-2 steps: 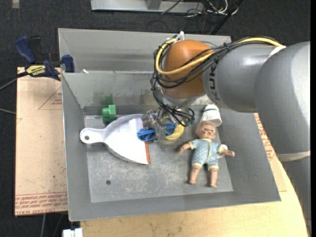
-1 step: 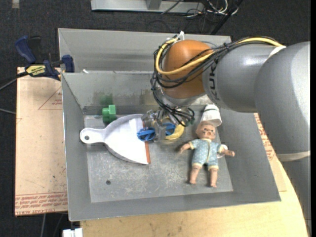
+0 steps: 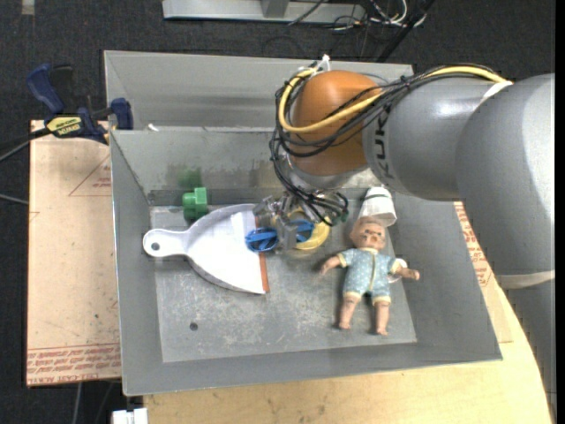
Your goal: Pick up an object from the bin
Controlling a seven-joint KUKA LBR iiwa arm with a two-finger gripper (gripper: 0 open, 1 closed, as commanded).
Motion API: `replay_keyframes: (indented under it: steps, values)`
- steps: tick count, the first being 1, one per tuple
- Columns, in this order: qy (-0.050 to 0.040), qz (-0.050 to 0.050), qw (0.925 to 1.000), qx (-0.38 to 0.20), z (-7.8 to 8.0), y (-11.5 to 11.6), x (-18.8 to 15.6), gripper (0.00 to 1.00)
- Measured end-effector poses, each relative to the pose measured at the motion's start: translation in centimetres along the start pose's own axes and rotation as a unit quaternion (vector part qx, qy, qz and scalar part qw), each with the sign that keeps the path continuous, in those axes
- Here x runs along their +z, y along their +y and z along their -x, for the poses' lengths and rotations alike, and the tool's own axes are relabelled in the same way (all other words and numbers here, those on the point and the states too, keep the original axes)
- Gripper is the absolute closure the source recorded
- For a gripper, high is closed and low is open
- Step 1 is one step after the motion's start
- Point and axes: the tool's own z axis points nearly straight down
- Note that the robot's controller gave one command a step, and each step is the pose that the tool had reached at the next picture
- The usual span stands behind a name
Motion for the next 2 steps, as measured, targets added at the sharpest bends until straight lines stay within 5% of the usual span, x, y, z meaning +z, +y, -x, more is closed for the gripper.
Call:
replay_keyframes:
  steps: [2]
  values:
    - [0.0005, 0.0, 1.0, 0.0, 0.0, 0.06, -1.57, 1.0]
